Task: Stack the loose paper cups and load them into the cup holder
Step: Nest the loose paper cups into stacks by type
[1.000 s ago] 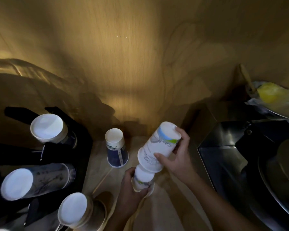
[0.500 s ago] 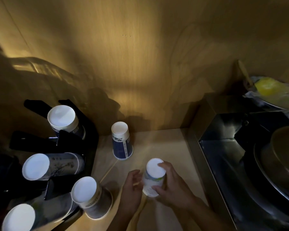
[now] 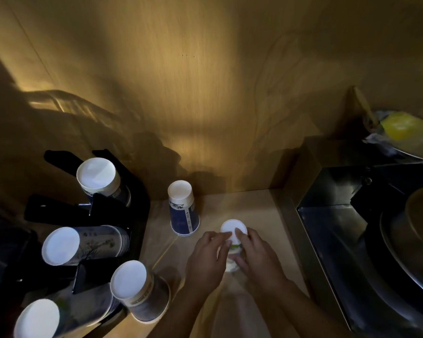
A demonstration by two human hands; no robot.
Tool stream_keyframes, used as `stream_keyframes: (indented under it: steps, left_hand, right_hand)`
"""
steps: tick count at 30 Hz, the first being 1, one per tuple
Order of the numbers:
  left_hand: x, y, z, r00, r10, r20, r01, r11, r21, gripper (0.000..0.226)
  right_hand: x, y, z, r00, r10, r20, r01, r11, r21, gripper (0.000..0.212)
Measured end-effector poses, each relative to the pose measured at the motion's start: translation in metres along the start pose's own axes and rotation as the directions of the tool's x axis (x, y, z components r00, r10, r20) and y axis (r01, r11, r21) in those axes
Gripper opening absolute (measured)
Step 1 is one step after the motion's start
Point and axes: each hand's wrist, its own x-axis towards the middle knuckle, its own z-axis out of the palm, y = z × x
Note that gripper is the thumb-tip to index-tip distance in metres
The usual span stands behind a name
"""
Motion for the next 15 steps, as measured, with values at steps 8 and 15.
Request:
stream_keyframes:
  steps: [8, 15]
  left_hand:
    - [0.054, -0.001, 0.008, 0.994, -0.058, 0.097, 0.039, 0.981, 0.189, 0.039]
    - [0.061, 0.002, 0.004, 0.988, -0.047, 0.146, 0.006, 0.963, 0.269, 0.047]
  right_hand:
    - [0.049, -0.003, -0.02, 0.999, 0.051, 0.0, -0.05, 0.969, -0.24, 0.054]
    - [0.055, -0.003, -0.024, 0.998, 0.061, -0.007, -0.061, 0.965, -0.255, 0.052]
